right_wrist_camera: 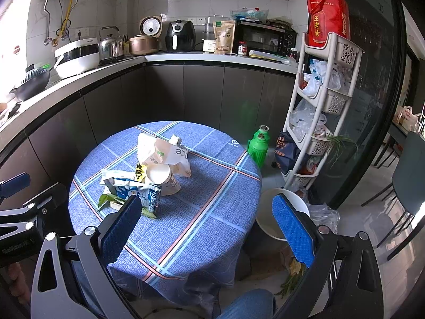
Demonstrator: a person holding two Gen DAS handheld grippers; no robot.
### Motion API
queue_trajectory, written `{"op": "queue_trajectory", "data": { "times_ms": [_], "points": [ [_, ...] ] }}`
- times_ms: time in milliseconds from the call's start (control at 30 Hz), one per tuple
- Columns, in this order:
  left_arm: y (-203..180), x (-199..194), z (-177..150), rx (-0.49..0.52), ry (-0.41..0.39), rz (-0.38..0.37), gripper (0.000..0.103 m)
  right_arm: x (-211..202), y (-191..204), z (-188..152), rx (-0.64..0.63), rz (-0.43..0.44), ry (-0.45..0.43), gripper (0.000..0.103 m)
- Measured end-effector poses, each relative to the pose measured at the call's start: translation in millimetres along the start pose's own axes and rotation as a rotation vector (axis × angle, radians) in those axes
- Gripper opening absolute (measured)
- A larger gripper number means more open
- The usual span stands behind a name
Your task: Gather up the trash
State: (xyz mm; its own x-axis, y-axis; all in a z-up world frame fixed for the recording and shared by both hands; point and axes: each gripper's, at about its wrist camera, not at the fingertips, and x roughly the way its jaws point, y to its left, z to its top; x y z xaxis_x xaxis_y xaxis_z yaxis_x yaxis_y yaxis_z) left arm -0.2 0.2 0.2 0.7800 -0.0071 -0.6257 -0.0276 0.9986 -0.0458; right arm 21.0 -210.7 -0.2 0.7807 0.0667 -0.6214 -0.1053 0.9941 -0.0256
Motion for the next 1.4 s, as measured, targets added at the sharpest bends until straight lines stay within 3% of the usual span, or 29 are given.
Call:
{"op": "queue_trajectory", "data": {
  "times_ms": [1400],
  "points": [
    [-6.3,-1.0,2.3,-0.004,-0.006,-0.006,0.099,-0.9,1.1,2.2,-0.002,-0.002,-0.002,0.095]
  ]
}}
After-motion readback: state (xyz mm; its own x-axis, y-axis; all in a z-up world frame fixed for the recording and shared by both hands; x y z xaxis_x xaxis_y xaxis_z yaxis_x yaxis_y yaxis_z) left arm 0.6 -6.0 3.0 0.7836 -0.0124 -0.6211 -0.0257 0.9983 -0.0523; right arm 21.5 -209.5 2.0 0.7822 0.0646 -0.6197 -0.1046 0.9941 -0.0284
